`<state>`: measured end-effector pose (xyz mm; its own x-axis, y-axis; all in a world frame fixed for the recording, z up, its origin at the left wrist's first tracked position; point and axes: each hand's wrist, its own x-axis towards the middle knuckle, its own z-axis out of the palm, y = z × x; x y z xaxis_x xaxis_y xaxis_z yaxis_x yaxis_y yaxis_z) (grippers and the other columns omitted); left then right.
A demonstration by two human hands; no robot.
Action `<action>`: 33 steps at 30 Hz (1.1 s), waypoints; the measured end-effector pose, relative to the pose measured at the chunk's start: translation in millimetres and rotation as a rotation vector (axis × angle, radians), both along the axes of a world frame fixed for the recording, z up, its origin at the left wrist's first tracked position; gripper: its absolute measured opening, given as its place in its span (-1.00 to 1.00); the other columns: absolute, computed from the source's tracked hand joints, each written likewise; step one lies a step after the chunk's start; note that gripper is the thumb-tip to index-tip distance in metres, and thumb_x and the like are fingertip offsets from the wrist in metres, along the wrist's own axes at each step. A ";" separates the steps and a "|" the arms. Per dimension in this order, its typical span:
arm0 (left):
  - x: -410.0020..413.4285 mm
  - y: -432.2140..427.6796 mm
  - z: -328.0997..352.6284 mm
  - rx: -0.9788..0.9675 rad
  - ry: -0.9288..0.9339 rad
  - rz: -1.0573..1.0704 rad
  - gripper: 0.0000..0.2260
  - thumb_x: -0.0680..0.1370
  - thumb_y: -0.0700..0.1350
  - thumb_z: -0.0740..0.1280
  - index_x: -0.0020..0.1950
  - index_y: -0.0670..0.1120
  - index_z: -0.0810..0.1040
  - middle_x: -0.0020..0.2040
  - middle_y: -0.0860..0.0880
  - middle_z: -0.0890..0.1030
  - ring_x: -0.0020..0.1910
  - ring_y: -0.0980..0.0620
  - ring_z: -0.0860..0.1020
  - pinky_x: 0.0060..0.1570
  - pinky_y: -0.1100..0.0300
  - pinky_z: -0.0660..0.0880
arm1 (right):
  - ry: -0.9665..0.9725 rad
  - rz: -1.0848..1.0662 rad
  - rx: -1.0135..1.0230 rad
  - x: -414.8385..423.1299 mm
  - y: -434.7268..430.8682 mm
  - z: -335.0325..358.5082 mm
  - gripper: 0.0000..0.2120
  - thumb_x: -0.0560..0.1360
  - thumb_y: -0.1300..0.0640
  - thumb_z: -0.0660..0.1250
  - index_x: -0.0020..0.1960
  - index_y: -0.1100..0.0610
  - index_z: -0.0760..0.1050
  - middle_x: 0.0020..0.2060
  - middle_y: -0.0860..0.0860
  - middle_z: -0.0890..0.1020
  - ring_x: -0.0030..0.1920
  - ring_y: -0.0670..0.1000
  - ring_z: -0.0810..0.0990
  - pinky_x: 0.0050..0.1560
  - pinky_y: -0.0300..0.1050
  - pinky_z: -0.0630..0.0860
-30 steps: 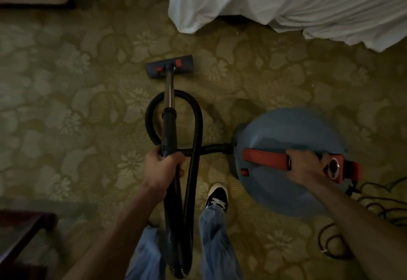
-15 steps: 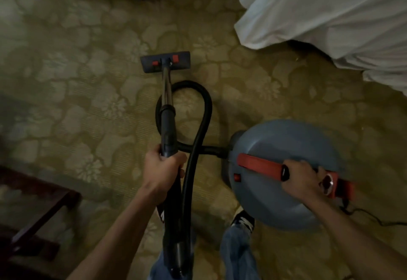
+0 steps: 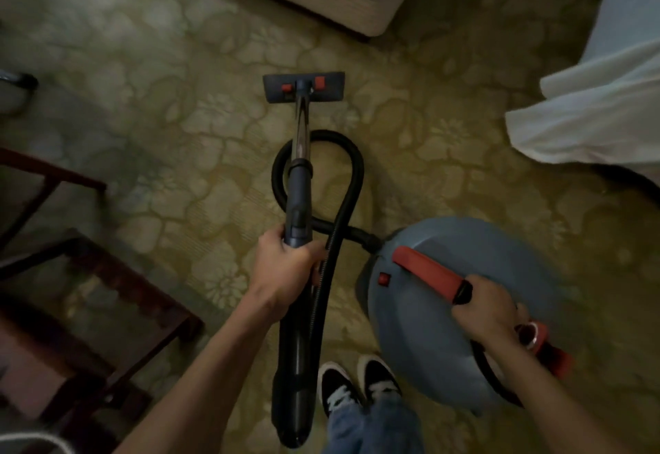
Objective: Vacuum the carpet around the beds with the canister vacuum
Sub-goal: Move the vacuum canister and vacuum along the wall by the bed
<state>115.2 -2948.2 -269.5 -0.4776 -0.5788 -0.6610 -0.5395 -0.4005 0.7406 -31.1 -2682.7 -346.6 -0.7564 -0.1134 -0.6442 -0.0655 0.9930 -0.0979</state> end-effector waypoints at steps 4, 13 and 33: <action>-3.0 -56.3 8.3 0.011 0.025 0.102 -0.68 0.34 -0.24 0.45 0.06 -0.21 0.49 -0.37 -0.05 0.50 -0.49 0.00 0.48 -0.38 0.11 0.46 | 0.029 0.012 -0.032 -8.7 -68.6 0.2 -0.87 0.35 0.21 0.35 -0.27 0.03 0.43 -0.34 -0.01 0.53 -0.17 0.19 0.57 0.10 0.18 0.56; -12.2 -180.9 6.0 -0.017 -0.001 0.224 -0.81 0.46 -0.36 0.40 0.01 -0.20 0.47 -0.31 -0.13 0.47 -0.50 0.00 0.46 -0.49 0.16 0.44 | 0.062 -0.026 -0.050 -36.1 -218.7 -4.9 -0.91 0.37 0.26 0.38 -0.16 0.13 0.51 -0.18 0.14 0.66 0.00 0.28 0.64 0.11 0.08 0.55; -62.3 -430.7 10.1 -0.044 -0.052 0.268 -0.79 0.45 -0.34 0.42 0.04 -0.21 0.50 -0.35 -0.10 0.51 -0.53 0.01 0.47 -0.46 0.18 0.43 | 0.032 -0.009 0.010 -87.4 -504.9 -2.2 -0.80 0.43 0.21 0.41 0.03 0.08 0.49 -0.05 0.08 0.57 0.21 0.22 0.56 0.28 0.16 0.35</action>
